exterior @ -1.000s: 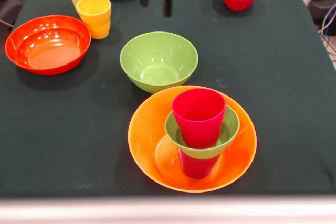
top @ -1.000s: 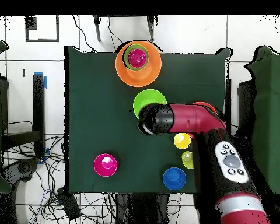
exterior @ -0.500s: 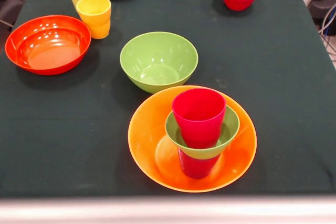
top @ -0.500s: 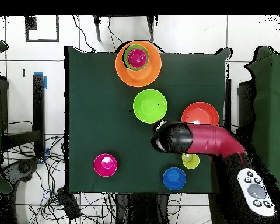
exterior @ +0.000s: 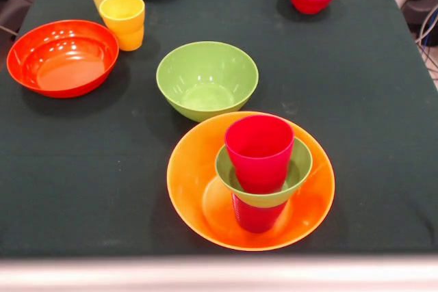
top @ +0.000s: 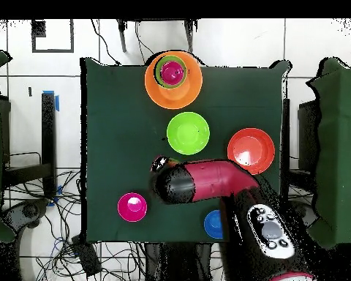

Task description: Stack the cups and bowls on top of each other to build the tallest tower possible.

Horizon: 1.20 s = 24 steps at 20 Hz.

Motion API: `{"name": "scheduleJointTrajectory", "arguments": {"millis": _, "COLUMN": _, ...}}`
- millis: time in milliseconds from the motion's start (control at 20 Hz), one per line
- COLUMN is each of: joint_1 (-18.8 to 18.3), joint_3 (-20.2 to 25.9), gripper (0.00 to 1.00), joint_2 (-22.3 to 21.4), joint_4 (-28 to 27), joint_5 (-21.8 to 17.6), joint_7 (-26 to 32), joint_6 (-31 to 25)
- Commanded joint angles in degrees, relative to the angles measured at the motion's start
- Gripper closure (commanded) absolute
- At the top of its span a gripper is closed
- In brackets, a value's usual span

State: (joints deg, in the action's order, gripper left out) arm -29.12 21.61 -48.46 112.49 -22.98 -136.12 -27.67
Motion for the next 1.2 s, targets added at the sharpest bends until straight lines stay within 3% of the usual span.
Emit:
{"name": "scheduleJointTrajectory", "arguments": {"millis": 50, "joint_1": 8.52, "joint_3": 0.71, "gripper": 0.0, "joint_2": -1.95, "joint_4": 10.51, "joint_5": -2.02, "joint_7": -4.8, "joint_6": 6.79}}
{"name": "scheduleJointTrajectory", "arguments": {"millis": 200, "joint_1": 12.22, "joint_3": -2.31, "gripper": 0.0, "joint_2": -2.52, "joint_4": 12.04, "joint_5": -1.04, "joint_7": -7.95, "joint_6": 8.96}}
{"name": "scheduleJointTrajectory", "arguments": {"millis": 650, "joint_1": 18.87, "joint_3": -10.31, "gripper": 0.0, "joint_2": 2.29, "joint_4": 12.04, "joint_5": 1.23, "joint_7": -11.16, "joint_6": 14.91}}
{"name": "scheduleJointTrajectory", "arguments": {"millis": 900, "joint_1": 23.43, "joint_3": -16.07, "gripper": 0.0, "joint_2": 8.76, "joint_4": 8.39, "joint_5": 1.59, "joint_7": -12.21, "joint_6": 20.86}}
{"name": "scheduleJointTrajectory", "arguments": {"millis": 1200, "joint_1": 27.5, "joint_3": -21.85, "gripper": 0.0, "joint_2": 12.46, "joint_4": 5.35, "joint_5": 4.44, "joint_7": -12.01, "joint_6": 23.35}}
